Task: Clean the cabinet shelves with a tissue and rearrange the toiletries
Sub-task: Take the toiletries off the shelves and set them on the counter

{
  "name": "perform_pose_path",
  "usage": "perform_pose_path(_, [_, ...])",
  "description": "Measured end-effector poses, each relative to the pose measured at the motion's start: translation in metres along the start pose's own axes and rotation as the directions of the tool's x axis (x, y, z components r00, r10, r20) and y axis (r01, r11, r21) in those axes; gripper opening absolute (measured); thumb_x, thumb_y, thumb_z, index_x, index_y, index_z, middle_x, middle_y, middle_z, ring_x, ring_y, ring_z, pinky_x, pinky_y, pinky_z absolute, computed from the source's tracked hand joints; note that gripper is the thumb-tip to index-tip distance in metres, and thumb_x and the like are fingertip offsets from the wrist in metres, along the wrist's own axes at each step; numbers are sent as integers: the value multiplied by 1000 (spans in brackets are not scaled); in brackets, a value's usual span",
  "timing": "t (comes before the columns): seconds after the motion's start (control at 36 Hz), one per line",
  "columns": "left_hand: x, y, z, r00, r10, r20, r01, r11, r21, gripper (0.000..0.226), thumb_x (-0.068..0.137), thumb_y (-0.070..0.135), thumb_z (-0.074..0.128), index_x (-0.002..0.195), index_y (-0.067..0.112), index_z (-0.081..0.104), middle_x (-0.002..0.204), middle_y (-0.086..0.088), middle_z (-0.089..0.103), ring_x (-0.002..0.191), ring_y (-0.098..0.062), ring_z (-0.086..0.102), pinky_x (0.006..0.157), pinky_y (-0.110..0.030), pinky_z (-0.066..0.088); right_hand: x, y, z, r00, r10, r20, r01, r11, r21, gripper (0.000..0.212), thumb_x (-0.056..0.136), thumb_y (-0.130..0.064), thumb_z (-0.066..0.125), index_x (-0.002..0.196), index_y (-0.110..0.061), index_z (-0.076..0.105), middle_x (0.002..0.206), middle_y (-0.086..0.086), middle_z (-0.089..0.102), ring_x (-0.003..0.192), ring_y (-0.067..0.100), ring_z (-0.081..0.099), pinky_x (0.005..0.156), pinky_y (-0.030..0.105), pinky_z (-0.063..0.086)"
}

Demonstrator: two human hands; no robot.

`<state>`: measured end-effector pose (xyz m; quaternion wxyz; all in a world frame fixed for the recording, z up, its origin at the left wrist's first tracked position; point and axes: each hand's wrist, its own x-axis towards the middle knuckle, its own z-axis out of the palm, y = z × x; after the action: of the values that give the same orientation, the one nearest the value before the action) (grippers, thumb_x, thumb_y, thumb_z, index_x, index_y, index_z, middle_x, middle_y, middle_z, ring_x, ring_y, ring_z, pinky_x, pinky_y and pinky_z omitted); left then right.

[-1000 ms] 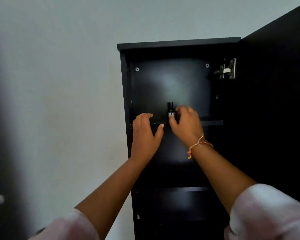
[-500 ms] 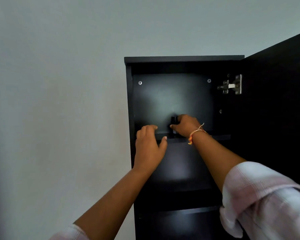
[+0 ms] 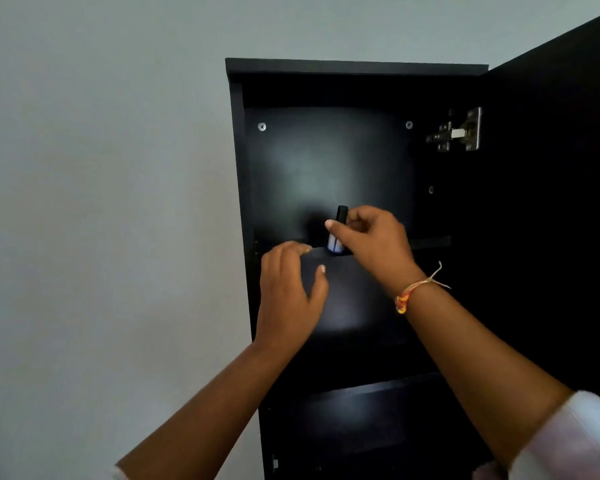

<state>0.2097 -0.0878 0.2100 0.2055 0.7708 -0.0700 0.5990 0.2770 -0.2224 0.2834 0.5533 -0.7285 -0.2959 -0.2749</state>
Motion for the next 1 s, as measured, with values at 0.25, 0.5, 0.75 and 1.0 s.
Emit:
perform_pose_path(0.25, [-68, 0, 9, 982, -96, 161, 107, 992, -64, 32, 87, 27, 59, 116, 15, 52, 118, 6, 49, 111, -8, 45, 92, -13, 38, -97, 52, -2, 999, 28, 24, -31, 992, 124, 27, 77, -44, 74, 65, -24, 60, 58, -13, 63, 54, -6, 56, 56, 10, 42])
perform_pose_path(0.5, [-185, -6, 24, 860, -280, 426, 325, 945, -36, 31, 89, 27, 62, 117, 16, 53, 117, 7, 50, 109, -8, 46, 88, -11, 39, -193, 142, 14, 903, 378, 206, -388, 922, 8, 20, 77, -43, 77, 68, -29, 65, 67, -22, 66, 64, -10, 61, 60, 4, 44])
perform_pose_path(0.75, [-325, -8, 13, 677, -404, 616, 473, 879, 56, 25, 91, 21, 59, 114, 14, 53, 113, 1, 52, 105, -18, 52, 88, -37, 51, -316, 222, 32, 697, 628, 346, -569, 778, -265, 35, 80, -31, 78, 56, -16, 58, 52, -12, 60, 52, -3, 54, 54, 14, 41])
perform_pose_path(1.0, [-445, -8, -22, 381, -592, 710, 601, 742, 296, 19, 92, 24, 56, 109, 18, 60, 104, -2, 58, 97, -19, 54, 86, -33, 47, -429, 272, 44, 451, 775, 442, -552, 632, -545, 13, 79, -22, 76, 87, -12, 75, 86, 9, 74, 82, 27, 69, 76, 38, 55])
